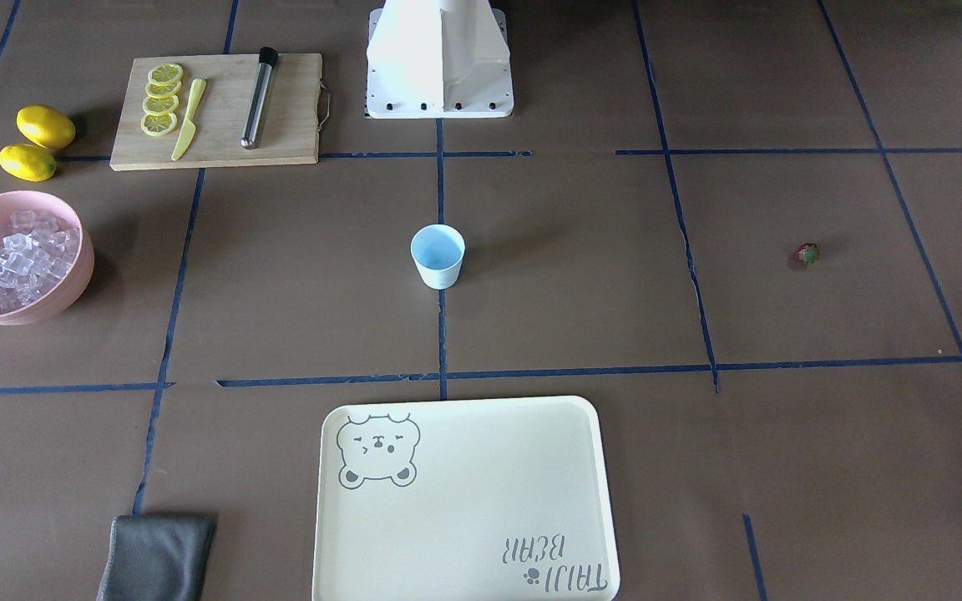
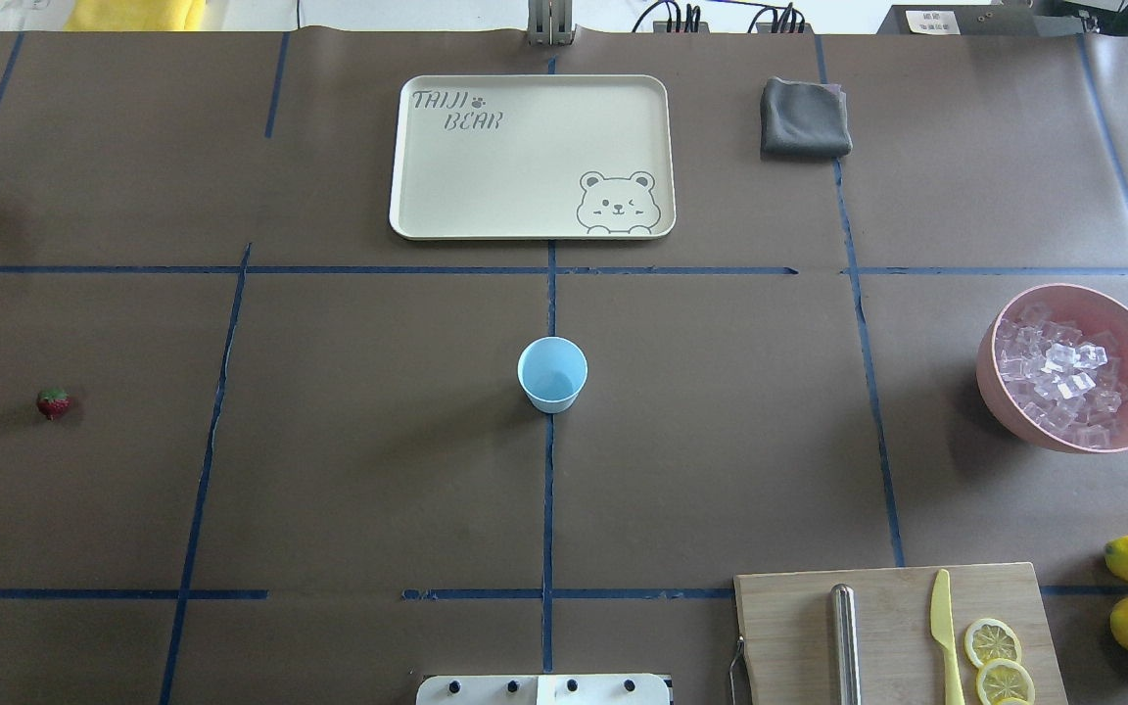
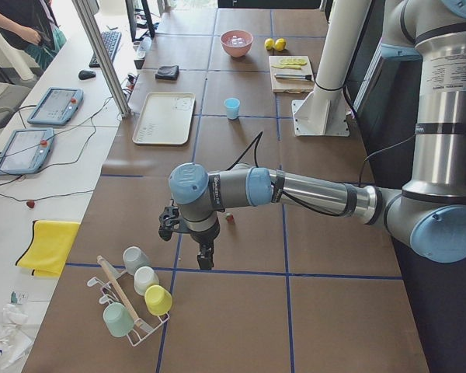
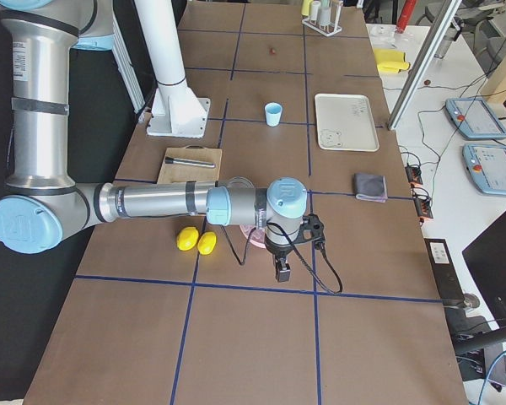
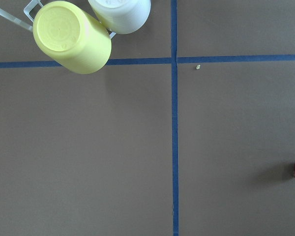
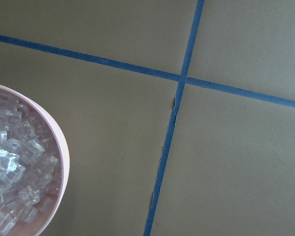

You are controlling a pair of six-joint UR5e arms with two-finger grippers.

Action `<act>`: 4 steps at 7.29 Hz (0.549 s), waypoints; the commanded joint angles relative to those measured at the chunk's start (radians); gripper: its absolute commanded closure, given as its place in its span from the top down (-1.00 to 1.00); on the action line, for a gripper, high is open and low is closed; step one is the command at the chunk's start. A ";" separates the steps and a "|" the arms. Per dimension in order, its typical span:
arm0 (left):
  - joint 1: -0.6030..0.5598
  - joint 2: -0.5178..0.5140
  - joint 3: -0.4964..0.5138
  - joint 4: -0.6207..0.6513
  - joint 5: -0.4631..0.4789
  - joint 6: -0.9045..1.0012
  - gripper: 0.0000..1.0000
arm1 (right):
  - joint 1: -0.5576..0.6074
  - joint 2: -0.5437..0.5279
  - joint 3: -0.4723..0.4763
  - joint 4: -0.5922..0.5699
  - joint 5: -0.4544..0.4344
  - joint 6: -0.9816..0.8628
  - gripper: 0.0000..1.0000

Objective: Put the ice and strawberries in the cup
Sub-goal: 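Move the right gripper over the pink bowl of ice cubes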

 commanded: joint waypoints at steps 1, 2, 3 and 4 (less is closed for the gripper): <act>0.002 -0.002 -0.005 -0.002 0.002 0.002 1.00 | 0.000 0.004 0.006 0.002 0.002 0.002 1.00; 0.002 -0.002 -0.008 -0.002 0.000 0.002 1.00 | 0.000 0.007 0.008 0.002 0.002 0.002 1.00; 0.002 -0.002 -0.008 -0.002 0.000 0.002 1.00 | 0.001 0.012 0.011 0.002 0.006 0.002 1.00; 0.002 -0.004 -0.010 -0.002 0.000 0.002 1.00 | 0.000 0.013 0.029 0.002 0.002 0.007 1.00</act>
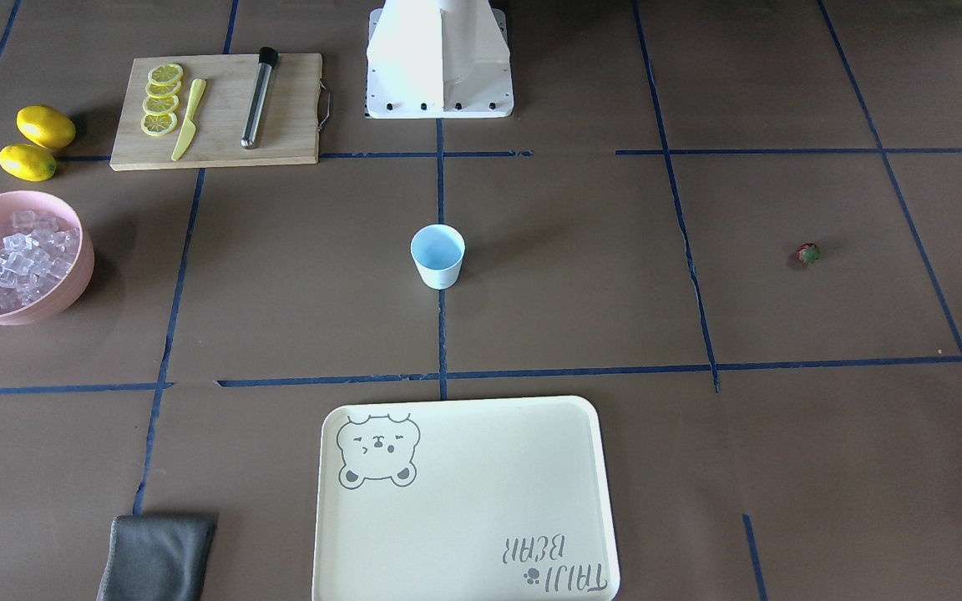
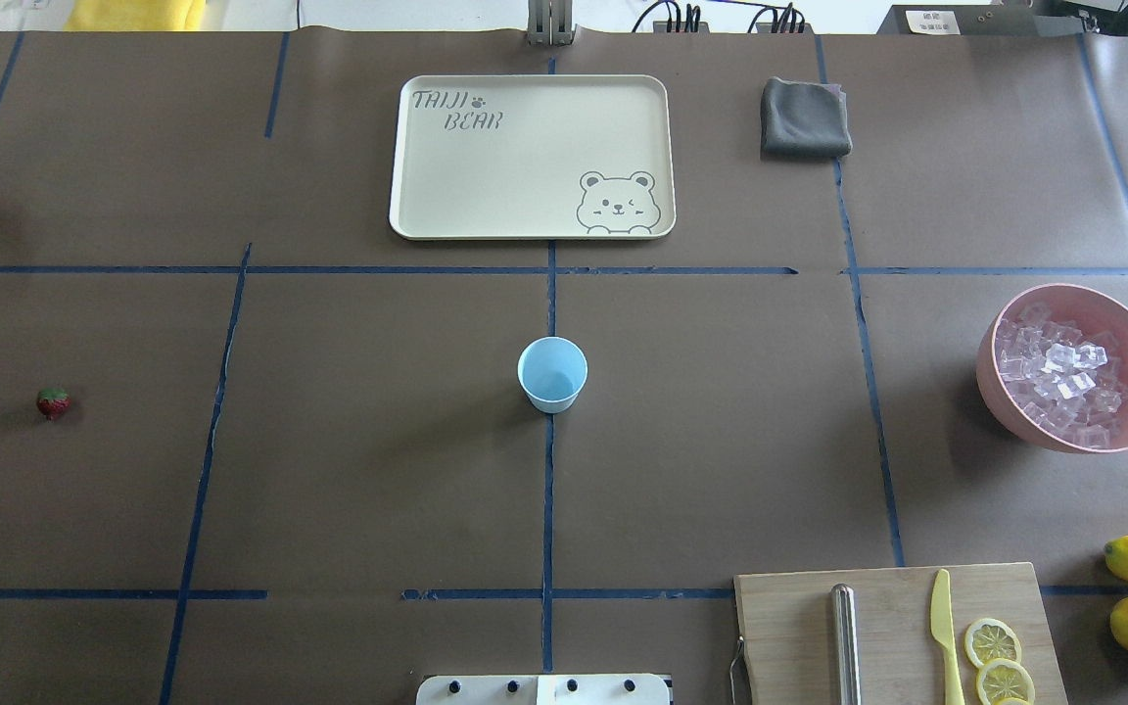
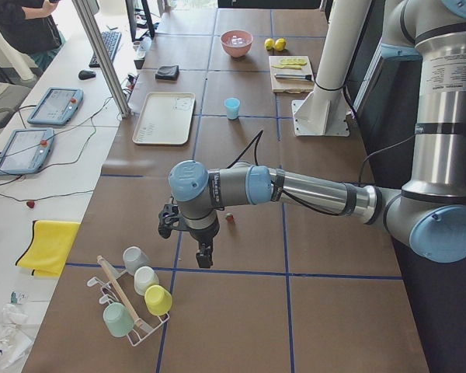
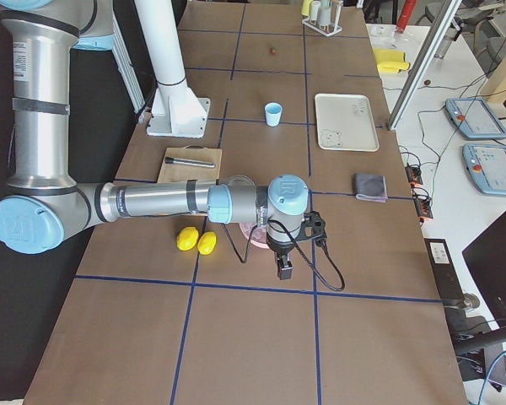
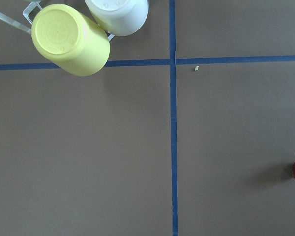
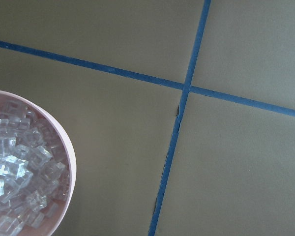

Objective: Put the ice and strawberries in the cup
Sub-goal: 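Move the right gripper over the pink bowl of ice cubes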

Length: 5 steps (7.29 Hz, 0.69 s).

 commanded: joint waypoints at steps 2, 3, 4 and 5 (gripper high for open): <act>0.000 -0.001 -0.003 0.000 -0.002 0.000 1.00 | 0.000 -0.017 0.022 -0.001 0.007 0.005 1.00; 0.000 -0.001 -0.005 -0.002 0.000 0.000 1.00 | 0.000 -0.001 0.024 -0.001 0.009 0.013 1.00; 0.000 -0.001 -0.009 0.000 0.000 0.000 1.00 | 0.000 -0.003 0.052 0.002 0.007 0.010 1.00; 0.000 0.000 -0.015 0.001 -0.002 0.000 1.00 | -0.029 -0.003 0.123 -0.001 0.013 0.064 1.00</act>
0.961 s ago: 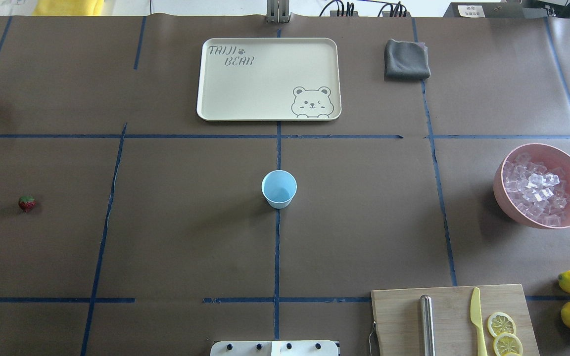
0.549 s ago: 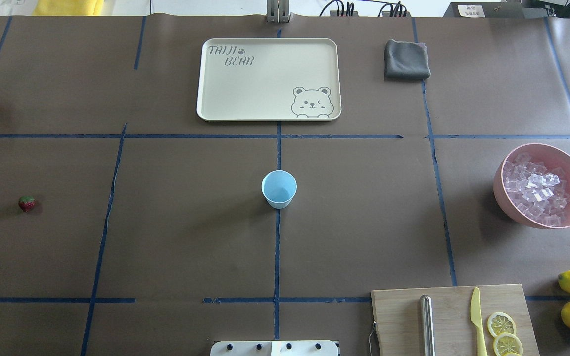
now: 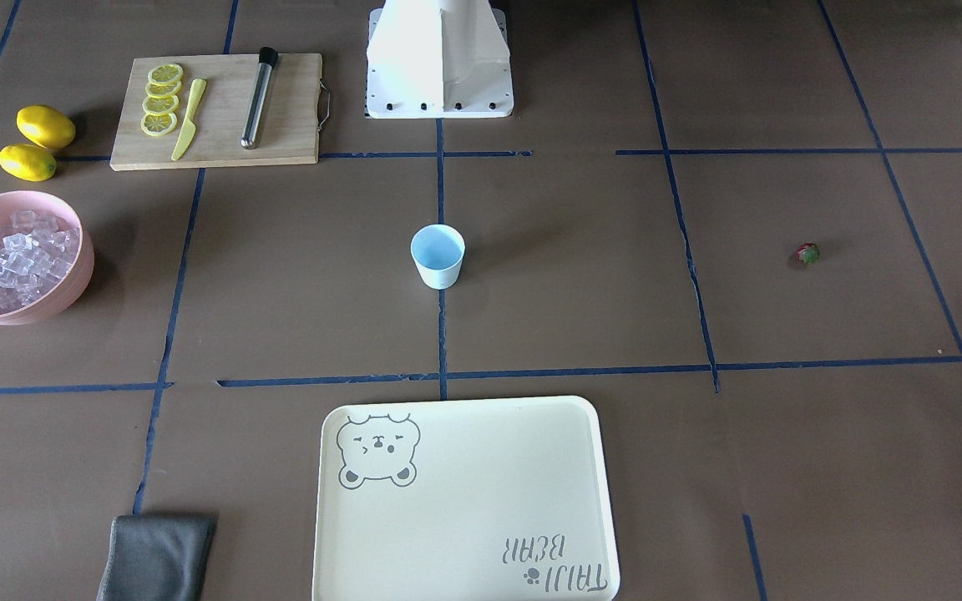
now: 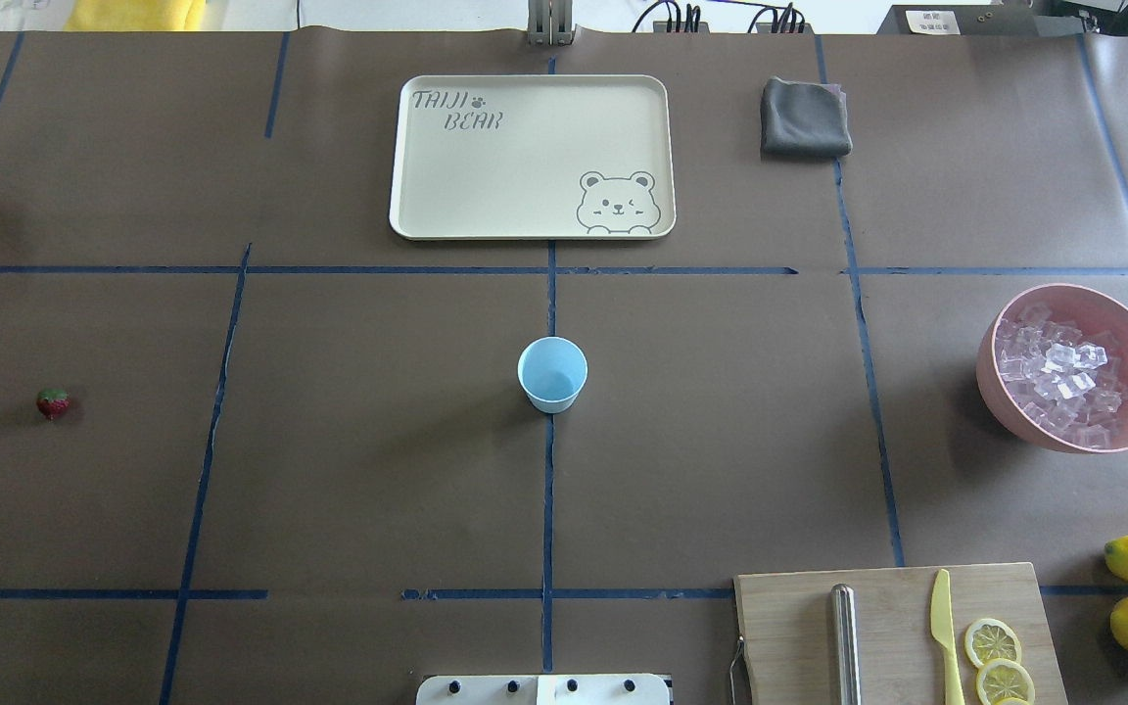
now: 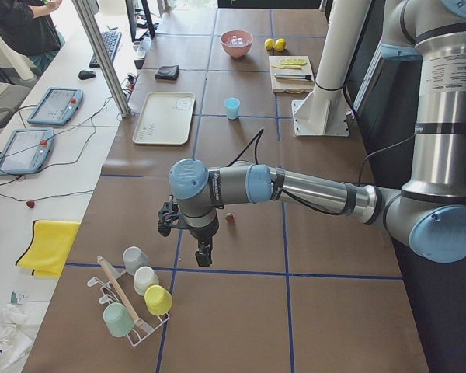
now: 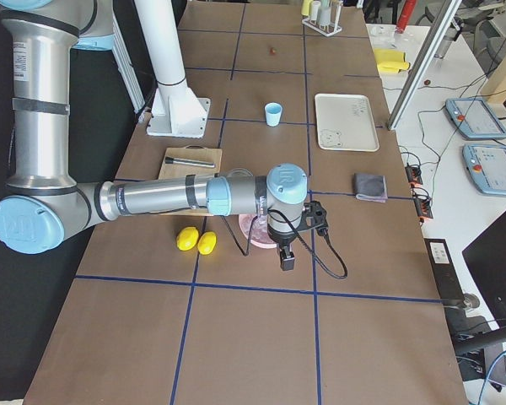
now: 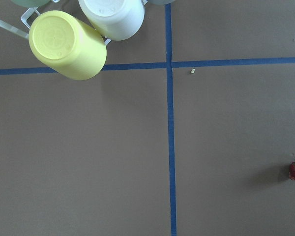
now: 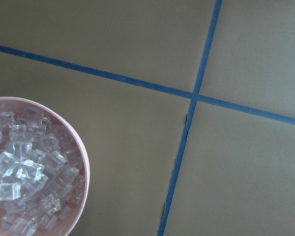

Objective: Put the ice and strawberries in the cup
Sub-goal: 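Move the right gripper over the pink bowl of ice cubes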

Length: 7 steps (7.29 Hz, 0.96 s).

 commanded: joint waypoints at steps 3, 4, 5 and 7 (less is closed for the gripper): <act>0.000 0.001 -0.008 0.000 -0.001 0.000 1.00 | -0.213 0.002 0.142 0.032 -0.002 0.194 1.00; 0.000 0.003 -0.008 0.000 -0.001 -0.002 1.00 | -0.270 -0.010 0.128 0.125 -0.009 0.298 1.00; 0.002 0.003 -0.008 0.000 -0.001 0.000 1.00 | -0.307 -0.031 0.117 0.214 -0.017 0.388 1.00; 0.002 0.003 -0.008 0.000 -0.001 0.000 1.00 | -0.367 -0.067 0.096 0.359 -0.051 0.533 1.00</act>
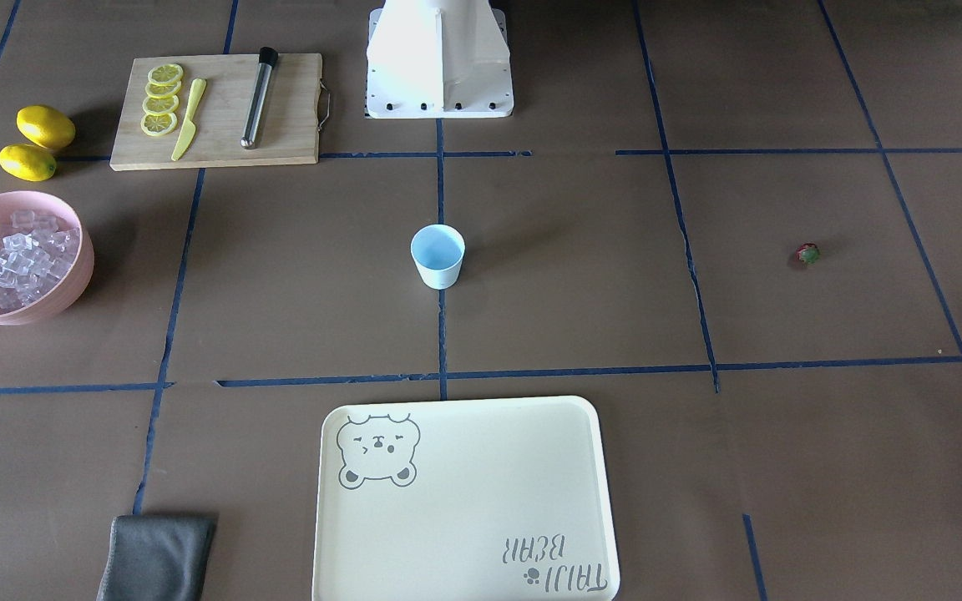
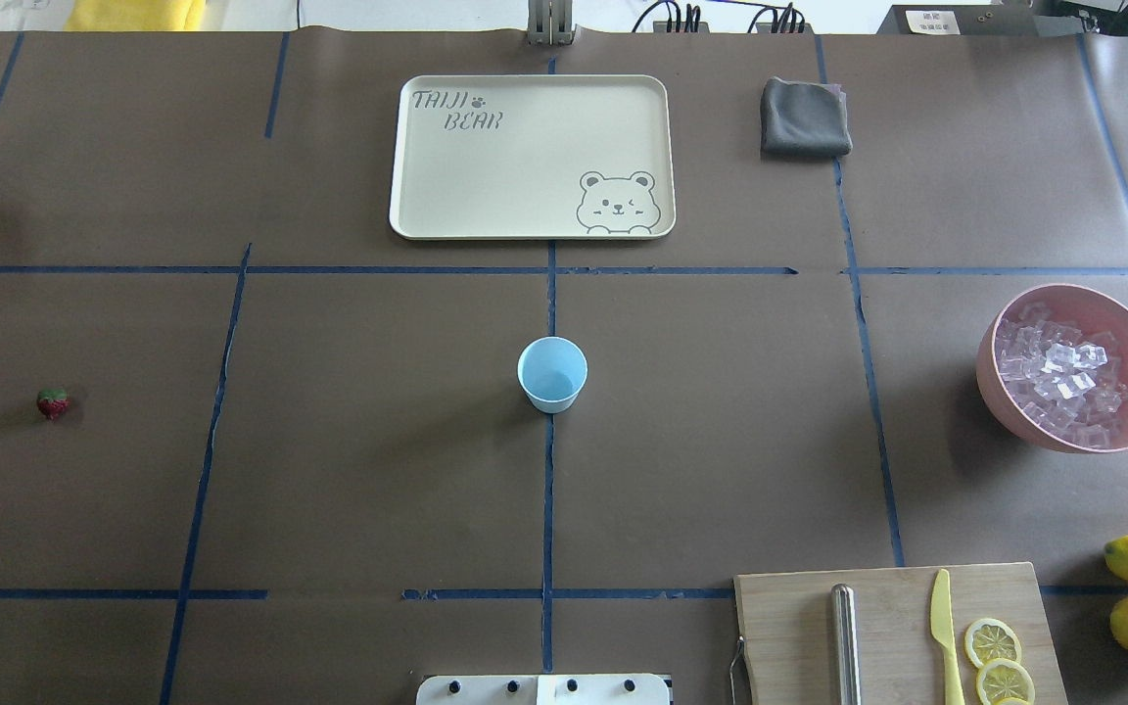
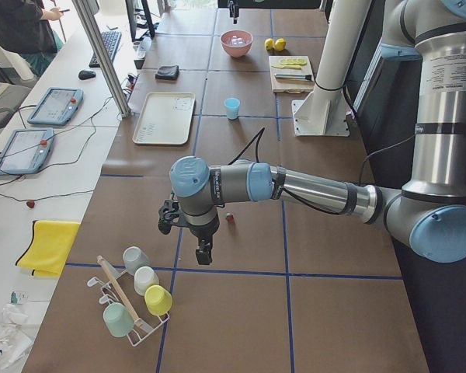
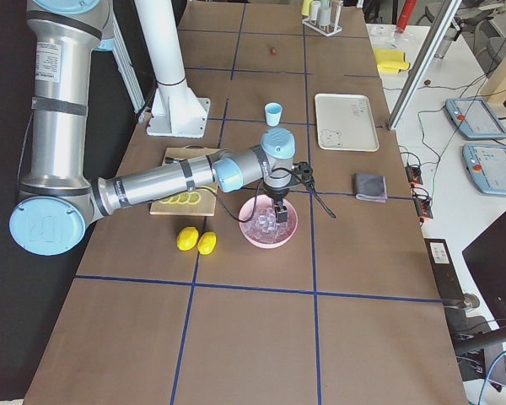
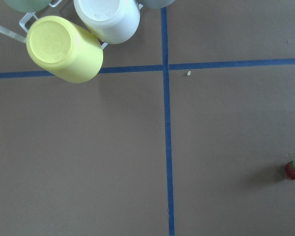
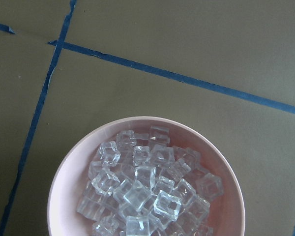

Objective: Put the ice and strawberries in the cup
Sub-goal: 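Lower the right gripper into the bowl and grasp an ice cube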

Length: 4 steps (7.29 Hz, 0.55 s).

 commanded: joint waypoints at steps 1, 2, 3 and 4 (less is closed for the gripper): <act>0.000 0.002 0.000 0.000 0.000 0.000 1.00 | -0.080 -0.030 -0.026 0.147 -0.041 0.176 1.00; 0.000 0.003 0.000 0.000 0.000 0.000 1.00 | -0.112 -0.042 -0.044 0.208 -0.075 0.237 0.99; 0.000 0.003 0.000 0.000 0.000 0.000 1.00 | -0.149 -0.053 -0.061 0.282 -0.089 0.305 0.99; 0.000 0.003 0.000 0.000 0.000 0.000 1.00 | -0.178 -0.077 -0.063 0.328 -0.098 0.333 0.98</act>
